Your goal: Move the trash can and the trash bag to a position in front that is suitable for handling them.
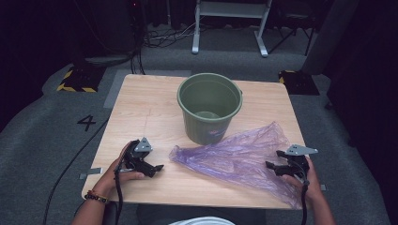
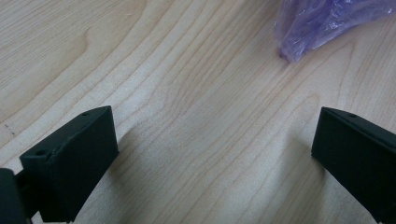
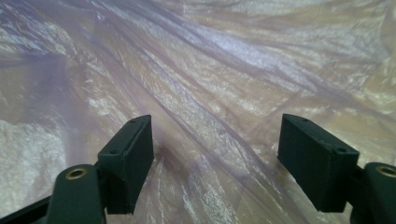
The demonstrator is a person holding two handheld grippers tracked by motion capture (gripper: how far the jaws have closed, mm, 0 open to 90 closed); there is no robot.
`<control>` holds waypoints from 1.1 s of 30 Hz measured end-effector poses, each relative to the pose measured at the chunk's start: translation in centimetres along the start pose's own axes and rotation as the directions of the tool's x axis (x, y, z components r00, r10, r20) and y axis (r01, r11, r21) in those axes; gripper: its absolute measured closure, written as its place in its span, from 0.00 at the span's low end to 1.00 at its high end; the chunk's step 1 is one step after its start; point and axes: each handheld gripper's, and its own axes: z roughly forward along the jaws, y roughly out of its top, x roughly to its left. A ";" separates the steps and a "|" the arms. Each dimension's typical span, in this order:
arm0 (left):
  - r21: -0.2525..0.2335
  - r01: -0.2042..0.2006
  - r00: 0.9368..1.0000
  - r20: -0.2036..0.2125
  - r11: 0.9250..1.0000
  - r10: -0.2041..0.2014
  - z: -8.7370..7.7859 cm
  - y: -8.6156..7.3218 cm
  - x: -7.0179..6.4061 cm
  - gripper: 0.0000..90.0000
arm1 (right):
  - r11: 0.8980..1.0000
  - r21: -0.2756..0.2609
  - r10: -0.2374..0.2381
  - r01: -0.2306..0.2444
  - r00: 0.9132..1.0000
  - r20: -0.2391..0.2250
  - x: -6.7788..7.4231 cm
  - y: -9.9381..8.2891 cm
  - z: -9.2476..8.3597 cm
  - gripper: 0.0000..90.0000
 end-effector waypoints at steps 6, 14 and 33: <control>0.000 0.001 1.000 0.000 1.000 -0.001 0.0 0.0 0.0 0.00 | 0.998 -0.063 -0.009 0.015 0.995 0.096 0.3 0.4 -2.0 0.36; -0.001 0.009 1.000 -0.008 1.000 -0.009 -0.1 -0.1 -0.2 0.01 | 0.997 -0.051 -0.063 0.062 0.998 -0.008 2.6 0.7 -5.2 0.54; -0.001 0.009 1.000 -0.008 1.000 -0.009 -0.1 -0.1 -0.2 0.01 | 0.995 0.075 -0.064 0.071 0.993 -0.099 1.2 -1.4 -3.2 0.80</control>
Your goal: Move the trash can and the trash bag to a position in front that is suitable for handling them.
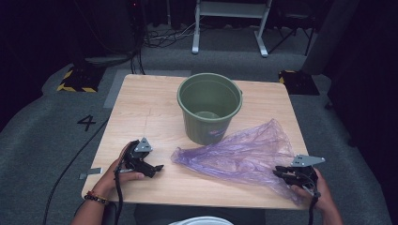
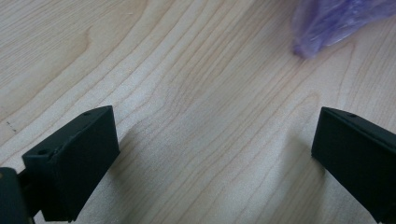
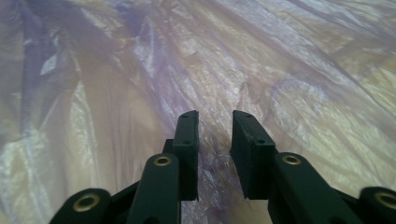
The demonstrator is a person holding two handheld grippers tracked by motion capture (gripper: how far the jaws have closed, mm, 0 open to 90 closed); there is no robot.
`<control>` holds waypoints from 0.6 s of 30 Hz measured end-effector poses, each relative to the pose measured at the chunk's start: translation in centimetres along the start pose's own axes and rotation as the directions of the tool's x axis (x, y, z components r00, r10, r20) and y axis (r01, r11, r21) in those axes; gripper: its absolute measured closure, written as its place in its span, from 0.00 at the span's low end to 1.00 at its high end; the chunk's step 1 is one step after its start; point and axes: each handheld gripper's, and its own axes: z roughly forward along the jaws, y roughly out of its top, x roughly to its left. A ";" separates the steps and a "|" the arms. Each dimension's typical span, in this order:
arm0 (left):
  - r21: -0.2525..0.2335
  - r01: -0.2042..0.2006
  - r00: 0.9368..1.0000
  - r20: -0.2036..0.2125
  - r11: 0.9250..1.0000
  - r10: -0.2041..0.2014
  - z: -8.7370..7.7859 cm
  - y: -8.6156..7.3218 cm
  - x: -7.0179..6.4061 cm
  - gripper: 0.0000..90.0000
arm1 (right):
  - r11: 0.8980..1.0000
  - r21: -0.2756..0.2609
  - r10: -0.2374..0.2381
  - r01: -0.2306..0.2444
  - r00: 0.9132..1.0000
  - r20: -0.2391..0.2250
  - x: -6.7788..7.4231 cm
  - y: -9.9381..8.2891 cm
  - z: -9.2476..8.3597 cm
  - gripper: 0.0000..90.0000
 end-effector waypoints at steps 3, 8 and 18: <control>0.000 0.000 1.000 0.000 1.000 0.000 0.0 0.0 0.0 0.01 | 1.000 -0.008 0.027 -0.026 0.999 0.045 -1.6 0.2 0.3 0.75; -0.001 -0.001 1.000 0.002 1.000 0.001 0.0 0.0 0.0 0.01 | 0.998 0.023 0.044 -0.051 0.972 0.230 -4.1 1.2 0.8 0.62; 0.000 0.000 1.000 0.001 1.000 0.000 0.0 0.0 0.0 0.01 | 0.995 -0.099 0.059 -0.015 0.889 0.455 -3.7 3.5 -1.5 0.55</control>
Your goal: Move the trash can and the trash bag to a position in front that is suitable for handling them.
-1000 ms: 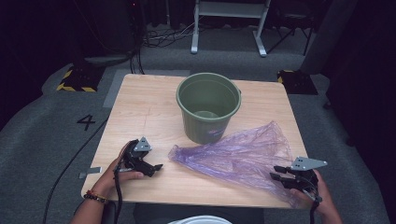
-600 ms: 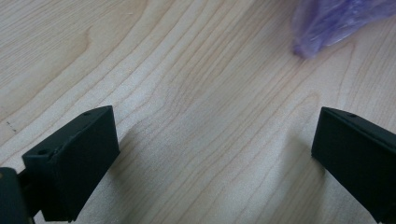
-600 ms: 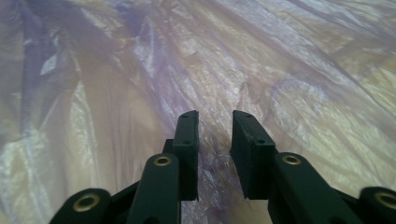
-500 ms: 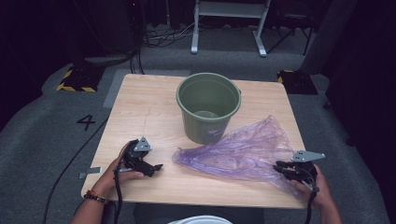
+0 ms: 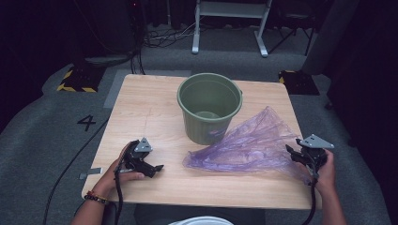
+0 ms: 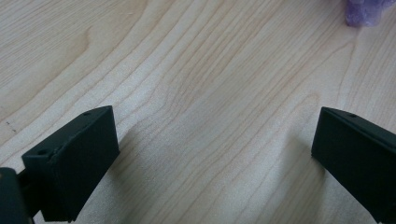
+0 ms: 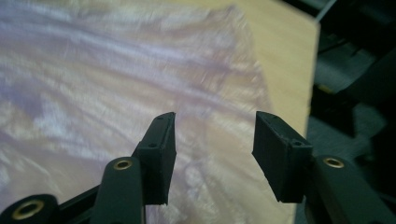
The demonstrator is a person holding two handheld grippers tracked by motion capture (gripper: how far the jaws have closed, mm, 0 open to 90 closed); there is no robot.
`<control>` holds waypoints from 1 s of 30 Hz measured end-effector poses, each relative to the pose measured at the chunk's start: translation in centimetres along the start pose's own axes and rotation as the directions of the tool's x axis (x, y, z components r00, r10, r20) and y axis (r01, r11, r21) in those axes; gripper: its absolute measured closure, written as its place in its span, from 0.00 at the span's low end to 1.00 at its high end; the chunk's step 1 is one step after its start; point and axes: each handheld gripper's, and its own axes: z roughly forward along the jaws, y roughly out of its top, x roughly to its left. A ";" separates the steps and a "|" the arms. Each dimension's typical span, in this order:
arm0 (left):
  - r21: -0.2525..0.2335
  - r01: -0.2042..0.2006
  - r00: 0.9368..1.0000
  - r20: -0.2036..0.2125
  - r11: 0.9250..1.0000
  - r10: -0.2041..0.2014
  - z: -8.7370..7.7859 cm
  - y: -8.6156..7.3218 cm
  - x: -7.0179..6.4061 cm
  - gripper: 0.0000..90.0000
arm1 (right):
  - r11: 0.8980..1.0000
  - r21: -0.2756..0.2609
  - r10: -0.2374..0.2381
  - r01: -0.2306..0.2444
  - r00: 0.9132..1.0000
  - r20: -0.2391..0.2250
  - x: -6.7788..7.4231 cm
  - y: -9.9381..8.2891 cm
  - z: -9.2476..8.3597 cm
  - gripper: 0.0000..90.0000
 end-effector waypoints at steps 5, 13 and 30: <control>0.000 0.000 1.000 0.000 1.000 0.000 0.0 0.0 0.0 0.01 | 0.995 -0.083 0.057 -0.059 0.998 -0.030 1.1 1.6 -1.9 0.53; 0.000 0.000 1.000 0.000 1.000 0.000 0.0 0.0 0.0 0.01 | 0.986 -0.023 0.154 -0.163 0.963 -0.223 5.9 1.9 -1.8 0.53; 0.000 0.000 1.000 0.000 1.000 0.000 0.0 0.0 0.0 0.01 | 0.976 0.134 0.195 -0.171 0.961 -0.197 7.0 0.5 4.3 0.52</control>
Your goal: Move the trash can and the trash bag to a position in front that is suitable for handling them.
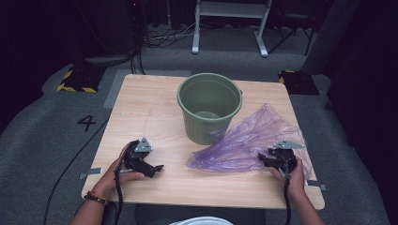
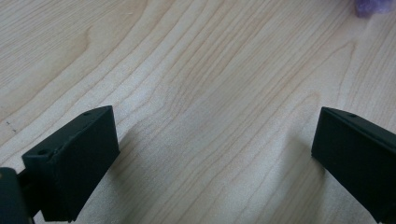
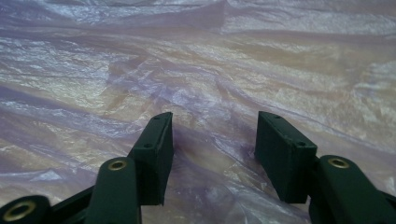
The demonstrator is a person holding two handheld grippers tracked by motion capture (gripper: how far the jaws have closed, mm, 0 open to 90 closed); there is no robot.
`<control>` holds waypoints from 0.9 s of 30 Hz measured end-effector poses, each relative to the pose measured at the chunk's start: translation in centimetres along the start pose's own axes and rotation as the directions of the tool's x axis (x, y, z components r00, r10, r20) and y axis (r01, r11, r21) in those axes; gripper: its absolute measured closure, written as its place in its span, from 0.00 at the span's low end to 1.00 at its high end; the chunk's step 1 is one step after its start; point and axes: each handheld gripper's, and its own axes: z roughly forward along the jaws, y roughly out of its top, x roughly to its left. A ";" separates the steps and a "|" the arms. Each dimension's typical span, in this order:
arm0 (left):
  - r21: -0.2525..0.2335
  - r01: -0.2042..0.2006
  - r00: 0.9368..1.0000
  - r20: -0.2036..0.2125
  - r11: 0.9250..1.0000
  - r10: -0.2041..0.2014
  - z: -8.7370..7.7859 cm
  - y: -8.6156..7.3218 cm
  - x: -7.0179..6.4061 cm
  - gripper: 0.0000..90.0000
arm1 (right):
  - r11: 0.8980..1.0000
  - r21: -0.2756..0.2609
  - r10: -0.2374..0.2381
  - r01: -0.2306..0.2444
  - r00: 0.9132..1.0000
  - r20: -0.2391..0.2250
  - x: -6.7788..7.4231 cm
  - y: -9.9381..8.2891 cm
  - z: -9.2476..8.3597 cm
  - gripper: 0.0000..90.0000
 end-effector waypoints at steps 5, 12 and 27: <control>-0.001 0.000 1.000 0.002 1.000 0.000 0.0 0.0 0.0 0.01 | 0.988 -0.042 -0.152 0.148 0.977 -0.148 -2.2 1.3 1.9 0.43; -0.001 0.000 1.000 0.003 1.000 0.000 0.0 0.0 0.0 0.00 | 0.982 -0.028 -0.188 0.185 0.970 -0.154 -3.8 3.7 4.2 0.39; 0.000 0.001 1.000 -0.001 1.000 -0.001 0.0 0.0 0.0 0.01 | 0.982 -0.163 -0.112 0.098 0.990 -0.081 2.6 4.0 -0.1 0.46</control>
